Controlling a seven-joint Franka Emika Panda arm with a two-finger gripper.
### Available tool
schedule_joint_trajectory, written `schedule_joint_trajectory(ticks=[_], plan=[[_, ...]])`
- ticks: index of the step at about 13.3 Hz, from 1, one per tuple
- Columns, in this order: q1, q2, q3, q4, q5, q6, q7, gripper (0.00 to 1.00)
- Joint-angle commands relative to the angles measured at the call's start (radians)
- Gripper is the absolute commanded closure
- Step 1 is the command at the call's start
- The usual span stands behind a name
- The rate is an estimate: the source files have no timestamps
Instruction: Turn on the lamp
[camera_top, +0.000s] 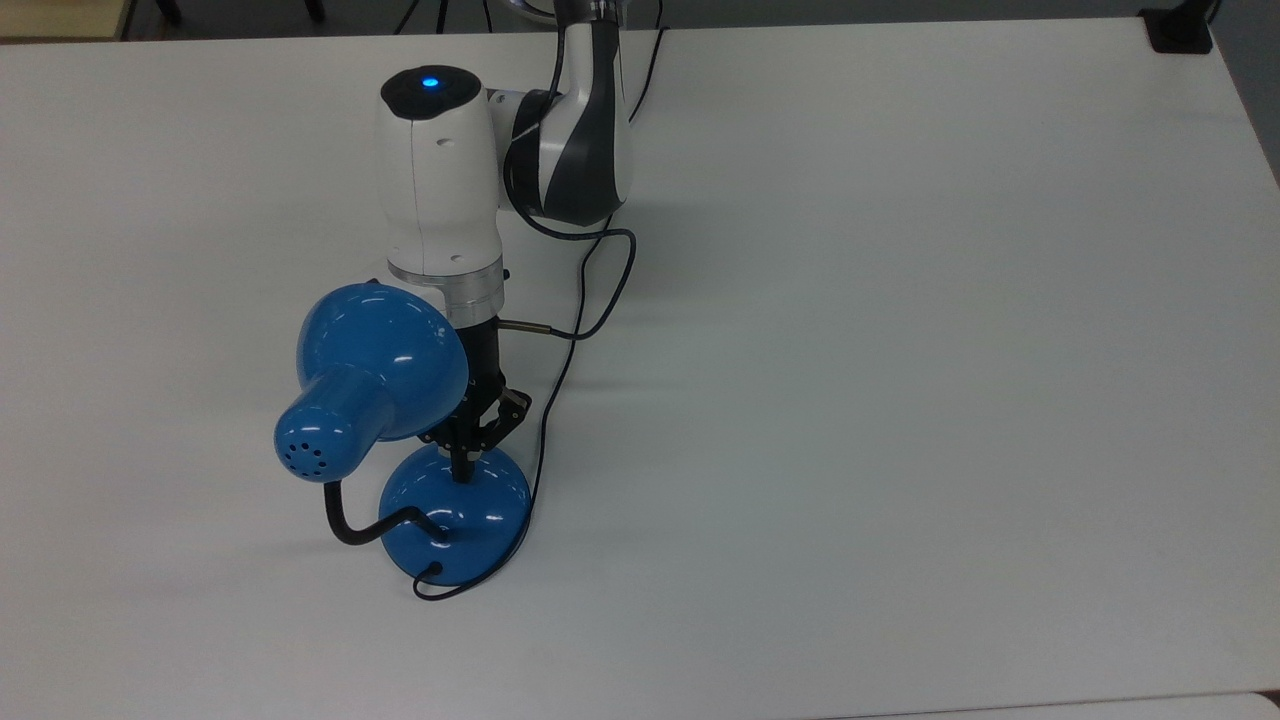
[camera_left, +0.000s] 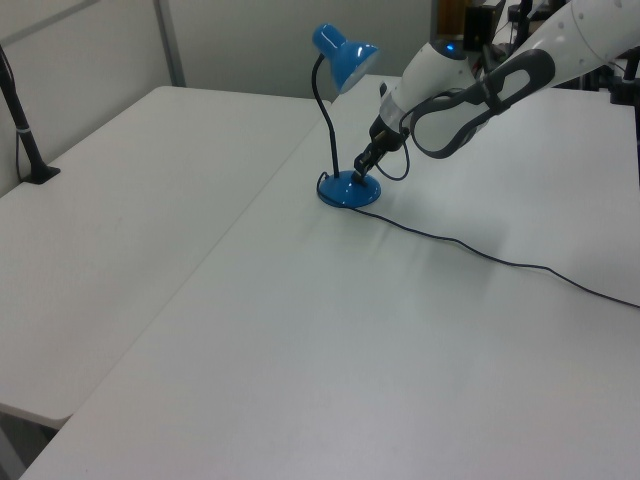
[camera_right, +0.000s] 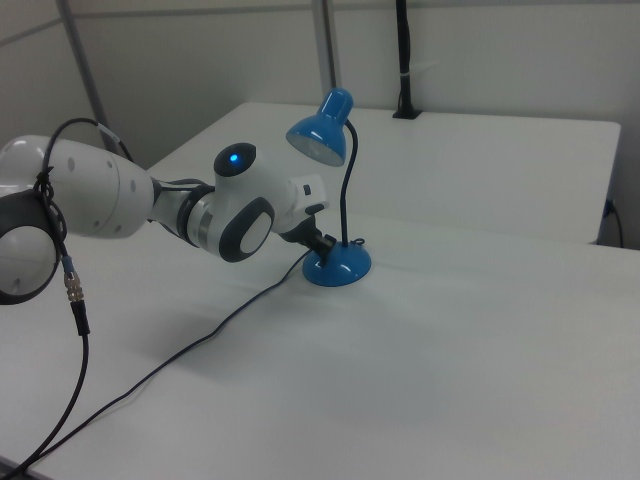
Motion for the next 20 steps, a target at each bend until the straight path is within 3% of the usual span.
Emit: schedule_joint_trajectory(ticks=[1,9,13,16,20], plan=[[-0.019,0.033,0.007,-0.007,0.019,0.018,-0.023,1.00],[-0.017,0.052,0.008,-0.007,0.019,0.084,-0.017,1.00],[-0.017,-0.020,0.010,-0.033,0.022,0.057,-0.017,1.00],[-0.020,-0.083,0.010,-0.043,0.022,-0.050,-0.022,1.00],[-0.019,-0.102,0.010,-0.056,0.021,-0.086,-0.026,1.00]])
